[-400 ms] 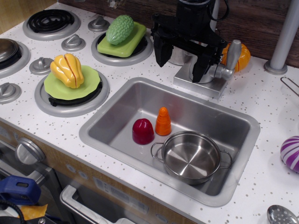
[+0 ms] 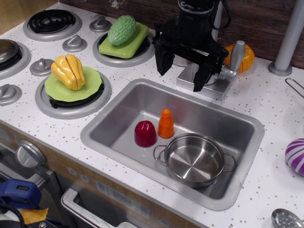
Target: Turn faucet front to left
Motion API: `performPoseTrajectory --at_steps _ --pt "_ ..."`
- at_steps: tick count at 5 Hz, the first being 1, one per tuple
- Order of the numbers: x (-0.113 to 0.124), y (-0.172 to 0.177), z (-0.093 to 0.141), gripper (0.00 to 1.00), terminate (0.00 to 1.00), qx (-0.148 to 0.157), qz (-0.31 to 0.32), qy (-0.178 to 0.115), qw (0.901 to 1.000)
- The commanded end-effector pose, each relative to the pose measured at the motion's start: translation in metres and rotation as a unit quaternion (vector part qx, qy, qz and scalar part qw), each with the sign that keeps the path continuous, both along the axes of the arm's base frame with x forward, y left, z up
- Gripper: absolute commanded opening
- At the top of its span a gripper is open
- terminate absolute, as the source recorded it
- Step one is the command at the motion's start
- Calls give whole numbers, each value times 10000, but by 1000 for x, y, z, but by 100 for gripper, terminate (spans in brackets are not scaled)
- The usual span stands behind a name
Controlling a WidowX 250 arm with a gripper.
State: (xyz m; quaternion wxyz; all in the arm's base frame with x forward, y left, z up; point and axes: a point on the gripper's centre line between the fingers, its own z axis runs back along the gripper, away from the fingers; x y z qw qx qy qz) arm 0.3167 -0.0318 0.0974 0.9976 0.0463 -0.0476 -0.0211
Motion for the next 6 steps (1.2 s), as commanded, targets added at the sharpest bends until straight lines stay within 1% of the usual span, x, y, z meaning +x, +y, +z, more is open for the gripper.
performPoseTrajectory --at_steps 1,2,3,4,5,6 --pt "1 -15 17 100 0 -60 -141 -452 9989" --pt "4 -25 20 100 0 -17 -339 -697 9970" --pt "13 -30 23 100 0 85 -676 -1080 9918" --pt "24 -33 23 100 0 122 -844 -1310 9877" --pt "30 -34 25 100 0 77 -940 -1374 9860" --pt "33 -31 31 100 0 116 -1050 -1323 9856"
